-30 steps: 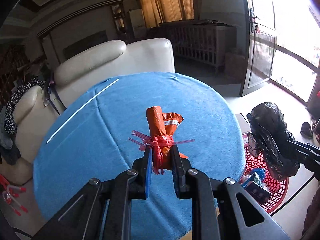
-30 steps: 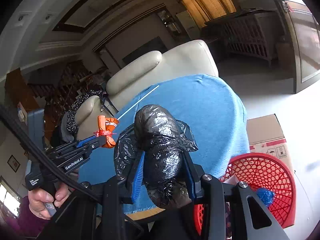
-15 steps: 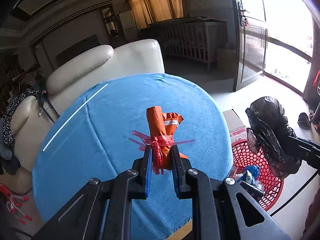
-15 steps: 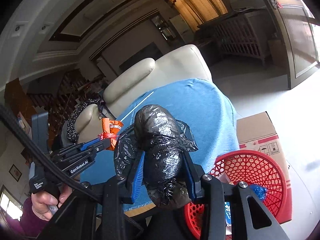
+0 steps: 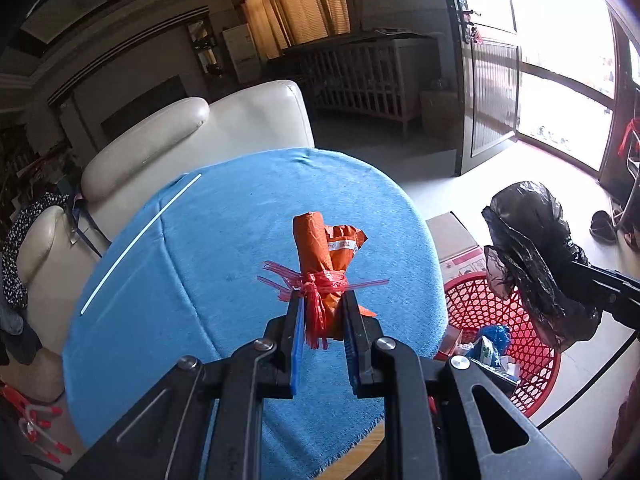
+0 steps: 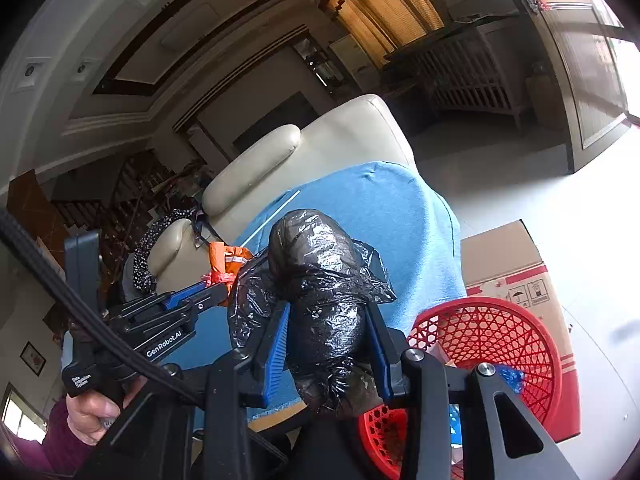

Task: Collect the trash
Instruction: 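Lift the black bag and orange wrapper and carry both toward the red basket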

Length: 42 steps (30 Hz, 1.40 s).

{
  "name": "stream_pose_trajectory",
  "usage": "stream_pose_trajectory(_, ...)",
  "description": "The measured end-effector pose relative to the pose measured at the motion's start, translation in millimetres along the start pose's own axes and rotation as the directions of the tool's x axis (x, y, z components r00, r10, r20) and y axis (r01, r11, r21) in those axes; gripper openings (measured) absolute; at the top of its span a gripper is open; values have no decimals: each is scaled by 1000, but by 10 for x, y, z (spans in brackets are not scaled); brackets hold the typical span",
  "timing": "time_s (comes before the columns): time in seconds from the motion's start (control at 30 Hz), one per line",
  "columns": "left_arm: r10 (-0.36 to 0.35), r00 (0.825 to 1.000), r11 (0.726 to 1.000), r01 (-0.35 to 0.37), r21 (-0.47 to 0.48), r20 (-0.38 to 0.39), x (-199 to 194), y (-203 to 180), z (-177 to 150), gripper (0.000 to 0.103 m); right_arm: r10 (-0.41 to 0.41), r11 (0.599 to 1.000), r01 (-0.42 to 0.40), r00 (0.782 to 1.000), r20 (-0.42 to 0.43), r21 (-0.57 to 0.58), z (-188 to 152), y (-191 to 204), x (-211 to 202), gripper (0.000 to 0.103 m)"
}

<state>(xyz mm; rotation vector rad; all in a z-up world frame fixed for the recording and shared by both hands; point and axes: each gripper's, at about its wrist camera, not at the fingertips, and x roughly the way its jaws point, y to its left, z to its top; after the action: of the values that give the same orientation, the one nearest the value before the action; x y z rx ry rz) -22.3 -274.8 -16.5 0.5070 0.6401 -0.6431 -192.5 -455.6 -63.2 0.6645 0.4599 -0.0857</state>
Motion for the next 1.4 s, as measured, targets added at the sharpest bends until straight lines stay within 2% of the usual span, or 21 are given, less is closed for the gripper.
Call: stream_pose_trajectory(1.4,-33,999,996,32,89,4,3,-315,46,19,-36,996,34,999,26,81,2,-227,-209,39)
